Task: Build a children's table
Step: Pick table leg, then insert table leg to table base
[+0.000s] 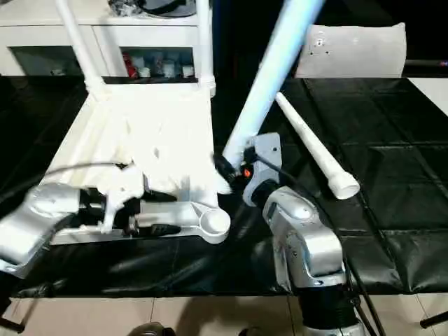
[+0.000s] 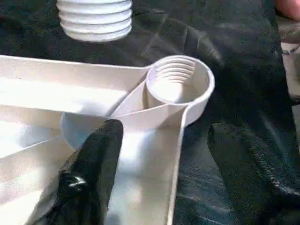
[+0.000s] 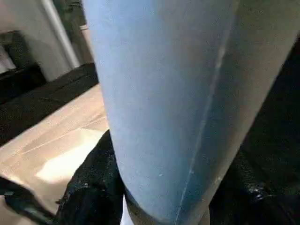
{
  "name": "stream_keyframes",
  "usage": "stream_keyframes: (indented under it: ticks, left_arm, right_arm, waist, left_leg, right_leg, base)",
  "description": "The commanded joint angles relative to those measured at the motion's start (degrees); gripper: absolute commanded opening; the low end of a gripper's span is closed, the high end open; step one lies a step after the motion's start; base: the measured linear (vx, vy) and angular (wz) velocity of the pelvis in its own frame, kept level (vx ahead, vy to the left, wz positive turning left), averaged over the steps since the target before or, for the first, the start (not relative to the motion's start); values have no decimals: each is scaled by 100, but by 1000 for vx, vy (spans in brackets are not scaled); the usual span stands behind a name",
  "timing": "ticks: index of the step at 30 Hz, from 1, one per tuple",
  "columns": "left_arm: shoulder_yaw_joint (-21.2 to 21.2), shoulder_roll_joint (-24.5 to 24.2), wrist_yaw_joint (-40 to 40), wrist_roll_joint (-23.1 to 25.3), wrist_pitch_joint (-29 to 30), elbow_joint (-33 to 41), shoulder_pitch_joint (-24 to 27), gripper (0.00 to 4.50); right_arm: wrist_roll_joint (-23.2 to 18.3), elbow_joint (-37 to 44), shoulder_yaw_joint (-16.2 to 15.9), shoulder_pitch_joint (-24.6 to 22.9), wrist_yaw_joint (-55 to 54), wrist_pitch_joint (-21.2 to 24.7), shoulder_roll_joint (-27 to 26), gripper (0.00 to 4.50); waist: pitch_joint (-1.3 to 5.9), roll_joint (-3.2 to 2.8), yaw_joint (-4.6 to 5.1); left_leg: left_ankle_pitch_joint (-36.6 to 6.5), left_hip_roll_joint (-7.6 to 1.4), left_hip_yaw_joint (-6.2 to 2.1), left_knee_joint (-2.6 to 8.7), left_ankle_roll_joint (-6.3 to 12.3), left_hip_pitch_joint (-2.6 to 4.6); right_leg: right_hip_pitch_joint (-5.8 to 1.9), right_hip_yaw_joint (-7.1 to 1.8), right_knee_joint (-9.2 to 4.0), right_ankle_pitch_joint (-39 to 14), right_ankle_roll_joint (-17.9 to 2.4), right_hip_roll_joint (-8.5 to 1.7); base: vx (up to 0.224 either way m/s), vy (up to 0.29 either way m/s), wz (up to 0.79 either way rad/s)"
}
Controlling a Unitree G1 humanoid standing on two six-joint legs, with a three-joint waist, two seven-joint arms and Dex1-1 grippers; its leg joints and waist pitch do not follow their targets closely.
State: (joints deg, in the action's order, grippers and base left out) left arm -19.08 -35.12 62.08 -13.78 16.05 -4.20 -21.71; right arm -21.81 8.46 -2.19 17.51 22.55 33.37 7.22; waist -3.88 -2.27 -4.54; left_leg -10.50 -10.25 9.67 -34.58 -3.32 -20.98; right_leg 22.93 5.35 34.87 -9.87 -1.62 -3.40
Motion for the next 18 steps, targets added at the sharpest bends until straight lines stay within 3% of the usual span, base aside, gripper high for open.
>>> stream_keyframes:
  ticks: [1,3,7,10,11,13,18]
  left_arm:
    - [-50,23,128,57,-121,-150,-43,277]
    - [-166,-11,111,264,-281,-338,-110,263]
    - [-212,34,221,377,-545,-708,-155,245]
    - [-216,66,286,494,-692,-929,-231,216]
    - [-212,71,279,497,-697,-942,-237,216]
    - [-203,99,263,519,-723,-1025,-276,175]
    - [-255,210,381,579,-890,-1332,-423,141]
  right_arm:
    - [-177,220,-12,-70,167,148,73,189]
    - [-246,284,-51,-75,319,181,162,189]
    - [-259,365,-109,-120,536,208,335,189]
    - [-353,431,-102,-138,636,306,426,189]
    - [-353,430,-105,-137,640,305,429,189]
    - [-325,412,-130,-125,663,283,460,189]
    - [-377,445,-190,-133,779,325,518,189]
  waist:
    - [430,-112,26]
    - [424,-74,35]
    - [427,-65,30]
    - [425,-100,27]
    - [425,-93,32]
    - [430,-82,30]
    - [439,-79,17]
  left_leg:
    - [-1471,-250,-126,435,-165,82]
    - [-1483,-240,-119,433,-136,82]
    - [-1428,-241,-122,430,-112,79]
    - [-1431,-248,-128,427,-100,83]
    - [-1446,-246,-120,423,-101,85]
    - [-1447,-248,-124,422,-111,88]
    - [-1389,-251,-122,417,-104,83]
  right_leg:
    - [-289,-364,-485,-1903,-642,-479]
    - [-293,-360,-513,-2004,-606,-470]
    - [-291,-358,-532,-2183,-500,-488]
    - [-280,-359,-536,-2209,-544,-494]
    - [-277,-356,-545,-2216,-541,-489]
    - [-280,-354,-536,-2188,-562,-491]
    - [-292,-354,-520,-2057,-630,-502]
  base:
    - [0,0,0]
    - [0,0,0]
    - [0,0,0]
    - [0,0,0]
    - [0,0,0]
    - [0,0,0]
    - [0,0,0]
